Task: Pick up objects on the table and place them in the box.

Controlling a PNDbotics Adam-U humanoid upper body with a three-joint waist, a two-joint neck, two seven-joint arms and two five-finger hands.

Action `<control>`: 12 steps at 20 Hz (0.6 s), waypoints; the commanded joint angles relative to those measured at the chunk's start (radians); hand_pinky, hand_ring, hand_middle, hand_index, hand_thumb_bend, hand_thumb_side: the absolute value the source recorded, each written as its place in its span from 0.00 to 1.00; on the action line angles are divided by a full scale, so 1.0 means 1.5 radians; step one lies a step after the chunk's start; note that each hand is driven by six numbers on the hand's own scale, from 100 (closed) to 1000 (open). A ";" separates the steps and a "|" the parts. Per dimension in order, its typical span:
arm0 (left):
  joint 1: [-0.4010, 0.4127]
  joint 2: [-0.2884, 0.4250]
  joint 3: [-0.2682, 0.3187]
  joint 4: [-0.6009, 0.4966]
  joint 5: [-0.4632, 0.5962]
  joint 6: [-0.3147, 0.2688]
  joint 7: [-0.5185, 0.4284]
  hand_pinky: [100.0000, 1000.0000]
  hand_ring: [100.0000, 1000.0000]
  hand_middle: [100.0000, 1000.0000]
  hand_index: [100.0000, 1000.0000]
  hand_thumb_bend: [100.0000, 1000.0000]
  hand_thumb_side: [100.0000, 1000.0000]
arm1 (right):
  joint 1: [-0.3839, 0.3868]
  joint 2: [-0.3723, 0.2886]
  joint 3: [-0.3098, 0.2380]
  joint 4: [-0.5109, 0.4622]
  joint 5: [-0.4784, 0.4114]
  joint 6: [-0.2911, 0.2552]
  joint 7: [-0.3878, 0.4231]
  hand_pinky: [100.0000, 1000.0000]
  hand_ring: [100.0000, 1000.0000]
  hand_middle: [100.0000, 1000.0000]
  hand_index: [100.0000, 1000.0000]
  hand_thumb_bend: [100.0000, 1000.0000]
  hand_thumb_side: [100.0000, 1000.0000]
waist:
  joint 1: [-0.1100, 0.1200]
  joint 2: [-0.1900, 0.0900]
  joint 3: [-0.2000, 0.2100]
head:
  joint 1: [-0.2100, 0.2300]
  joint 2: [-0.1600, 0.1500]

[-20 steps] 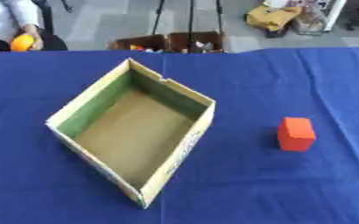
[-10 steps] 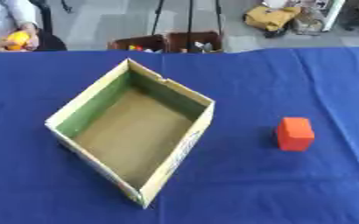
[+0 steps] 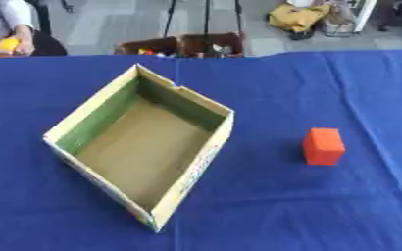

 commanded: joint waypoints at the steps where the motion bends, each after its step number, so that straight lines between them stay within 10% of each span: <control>1: 0.000 0.022 0.004 -0.012 0.000 0.001 0.000 0.50 0.69 0.81 0.92 0.00 1.00 | -0.002 -0.069 0.000 -0.012 0.022 0.022 0.023 0.73 0.78 0.81 0.88 0.18 1.00 | -0.011 -0.024 -0.001 | 0.002 0.002; 12: 0.002 0.022 0.001 -0.012 -0.003 0.004 -0.005 0.50 0.69 0.81 0.91 0.00 1.00 | -0.009 -0.171 0.043 -0.012 0.118 0.074 0.230 0.74 0.83 0.86 0.89 0.37 1.00 | -0.012 -0.026 0.001 | 0.001 0.006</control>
